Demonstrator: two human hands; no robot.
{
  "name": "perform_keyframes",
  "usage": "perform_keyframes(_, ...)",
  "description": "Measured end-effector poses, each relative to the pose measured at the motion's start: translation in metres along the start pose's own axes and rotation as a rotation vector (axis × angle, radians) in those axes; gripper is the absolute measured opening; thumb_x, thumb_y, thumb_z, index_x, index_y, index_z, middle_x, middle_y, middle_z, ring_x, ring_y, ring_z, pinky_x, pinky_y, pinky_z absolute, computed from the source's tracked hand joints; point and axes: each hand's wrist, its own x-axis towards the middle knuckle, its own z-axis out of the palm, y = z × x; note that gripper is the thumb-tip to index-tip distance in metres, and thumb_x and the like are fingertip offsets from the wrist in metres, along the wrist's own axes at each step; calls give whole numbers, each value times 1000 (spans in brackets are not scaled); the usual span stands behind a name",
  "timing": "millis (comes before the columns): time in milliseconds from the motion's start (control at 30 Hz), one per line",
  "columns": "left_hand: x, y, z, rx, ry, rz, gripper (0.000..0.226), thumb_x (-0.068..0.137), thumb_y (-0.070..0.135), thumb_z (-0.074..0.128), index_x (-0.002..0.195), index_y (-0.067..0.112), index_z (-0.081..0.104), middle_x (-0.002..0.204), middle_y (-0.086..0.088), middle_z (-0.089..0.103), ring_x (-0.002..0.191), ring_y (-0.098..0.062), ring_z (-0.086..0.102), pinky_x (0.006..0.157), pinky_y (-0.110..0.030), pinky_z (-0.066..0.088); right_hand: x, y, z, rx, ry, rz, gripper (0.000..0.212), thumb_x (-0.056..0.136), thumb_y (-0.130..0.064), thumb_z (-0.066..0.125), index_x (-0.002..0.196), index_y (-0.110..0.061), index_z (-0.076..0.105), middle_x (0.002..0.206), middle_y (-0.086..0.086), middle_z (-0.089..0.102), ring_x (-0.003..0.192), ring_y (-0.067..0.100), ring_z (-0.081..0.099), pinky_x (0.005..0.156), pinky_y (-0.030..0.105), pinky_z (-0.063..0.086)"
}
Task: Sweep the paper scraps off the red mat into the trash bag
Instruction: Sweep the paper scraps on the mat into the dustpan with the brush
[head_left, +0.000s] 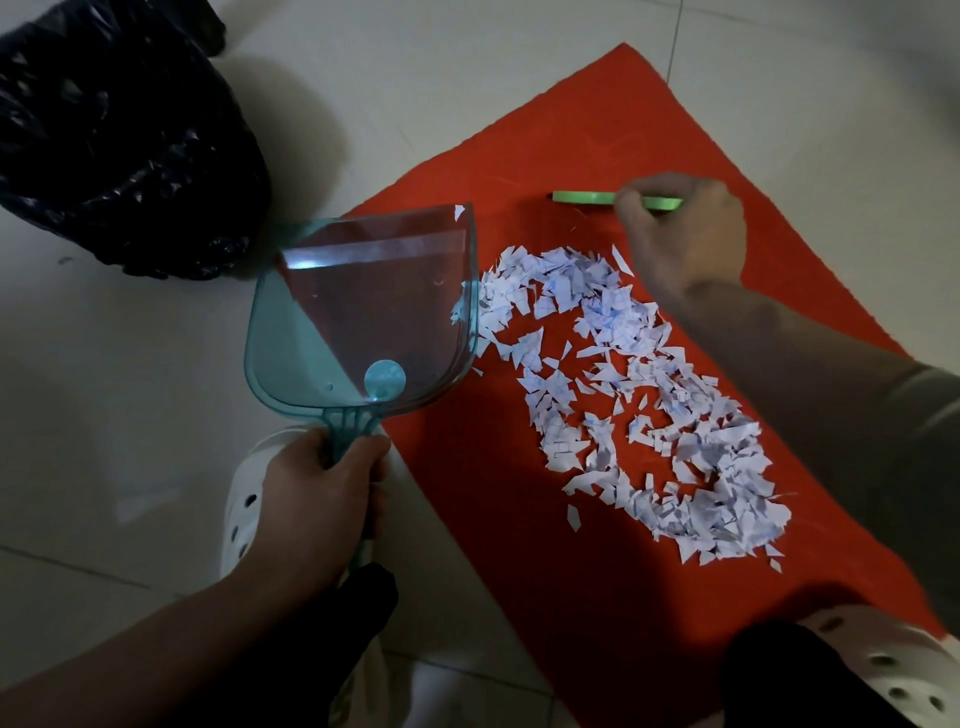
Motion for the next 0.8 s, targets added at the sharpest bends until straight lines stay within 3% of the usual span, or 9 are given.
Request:
perform_keyframes(67, 0, -1, 1, 12, 4, 5, 26, 89, 15, 60, 78, -8, 57, 58, -18, 54, 44, -23, 48, 46, -34, 44, 3, 5, 5, -28, -73, -8, 31, 90, -44, 56, 112, -27, 72, 94, -3, 73, 68, 15, 63, 60, 26, 47)
perform_keyframes(167, -1, -1, 2, 25, 13, 13, 26, 88, 14, 61, 74, -7, 57, 55, -18, 54, 42, -24, 48, 49, -37, 44, 1, 11, 8, -24, -147, 7, 30, 90, -40, 57, 110, -24, 73, 86, 1, 73, 49, 10, 50, 48, 20, 35)
perform_keyframes(300, -1, 0, 1, 10, 22, 1, 27, 88, 15, 61, 77, -10, 57, 57, -19, 54, 44, -24, 48, 48, -36, 43, -8, 10, -2, 34, -109, -1, 31, 82, -35, 53, 78, -12, 74, 64, 8, 66, 45, 16, 44, 44, 28, 35)
perform_keyframes(367, -2, 1, 0, 3, 26, -4, 29, 89, 14, 60, 81, -13, 56, 58, -19, 54, 44, -24, 48, 46, -32, 42, -10, 10, -7, 87, -61, 19, 33, 78, -37, 51, 72, -11, 71, 62, 8, 65, 49, 17, 45, 47, 33, 39)
perform_keyframes(500, -4, 3, 0, 18, 30, -4, 29, 90, 15, 60, 82, -13, 57, 59, -18, 54, 45, -24, 49, 43, -30, 43, -7, 9, -6, 78, -31, 40, 27, 83, -37, 55, 98, -27, 75, 81, -10, 69, 59, 6, 57, 57, 24, 46)
perform_keyframes(667, -5, 3, 1, 4, 34, -16, 27, 89, 12, 60, 79, -12, 56, 59, -20, 54, 45, -25, 48, 46, -34, 43, -5, 13, 1, -8, -104, 52, 29, 89, -38, 55, 106, -25, 74, 81, -1, 71, 50, 8, 51, 48, 20, 35)
perform_keyframes(733, -5, 3, 1, 13, 31, -13, 28, 90, 12, 60, 80, -13, 56, 60, -21, 55, 46, -26, 49, 47, -34, 44, -9, 13, -1, -36, -120, 57, 29, 87, -38, 54, 99, -22, 75, 75, 1, 69, 49, 11, 51, 48, 22, 36)
perform_keyframes(800, -5, 3, 0, 16, 28, -8, 29, 90, 13, 60, 81, -14, 56, 61, -23, 55, 47, -26, 50, 47, -35, 44, -13, 13, -6, -38, -96, 46, 32, 83, -38, 52, 78, -14, 73, 65, 6, 65, 49, 17, 48, 48, 24, 37)
